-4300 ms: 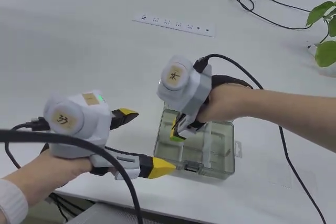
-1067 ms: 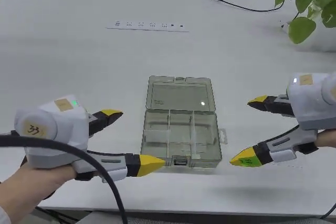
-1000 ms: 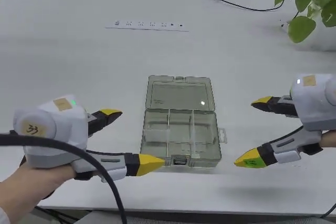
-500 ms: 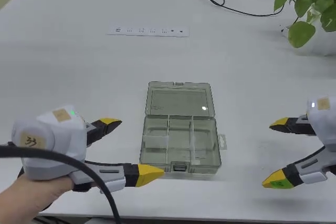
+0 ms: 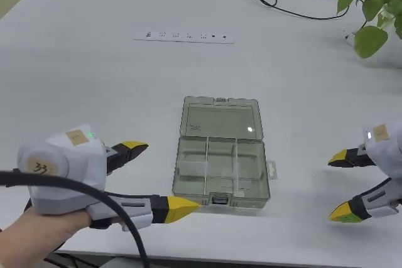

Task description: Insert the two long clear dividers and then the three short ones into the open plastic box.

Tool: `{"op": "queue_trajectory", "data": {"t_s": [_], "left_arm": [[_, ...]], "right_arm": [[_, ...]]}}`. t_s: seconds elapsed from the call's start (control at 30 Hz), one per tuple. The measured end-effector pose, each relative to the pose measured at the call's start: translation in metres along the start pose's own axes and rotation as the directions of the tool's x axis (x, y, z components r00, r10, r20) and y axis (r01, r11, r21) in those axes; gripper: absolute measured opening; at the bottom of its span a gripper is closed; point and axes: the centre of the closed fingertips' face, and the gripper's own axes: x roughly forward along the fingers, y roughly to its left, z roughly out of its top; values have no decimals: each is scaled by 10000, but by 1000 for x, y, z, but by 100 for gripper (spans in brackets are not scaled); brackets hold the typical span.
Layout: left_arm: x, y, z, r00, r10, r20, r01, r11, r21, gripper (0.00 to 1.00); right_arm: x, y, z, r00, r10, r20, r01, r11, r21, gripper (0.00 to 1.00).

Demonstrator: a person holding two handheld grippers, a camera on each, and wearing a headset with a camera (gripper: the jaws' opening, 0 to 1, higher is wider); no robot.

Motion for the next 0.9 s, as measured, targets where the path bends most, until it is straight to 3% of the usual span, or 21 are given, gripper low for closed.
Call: {"op": "queue_trajectory", "data": {"t_s": [0.37,0.5,0.9], "left_arm": [[-4,5,-1,9998,180,107,-178,9997,-153,90],[-4,5,-2,9998,185,122,-183,9997,-175,90],[-3,7,-3,9996,164,214,-159,9996,-246,90]], "right_arm": [[9,-2,-7,9967,212,-781,-272,9967,-767,47],[13,-10,-15,9953,266,-936,-350,9954,-896,44],[15,-7,-20,9867,292,-1599,-553,9854,-1608,40]]}}
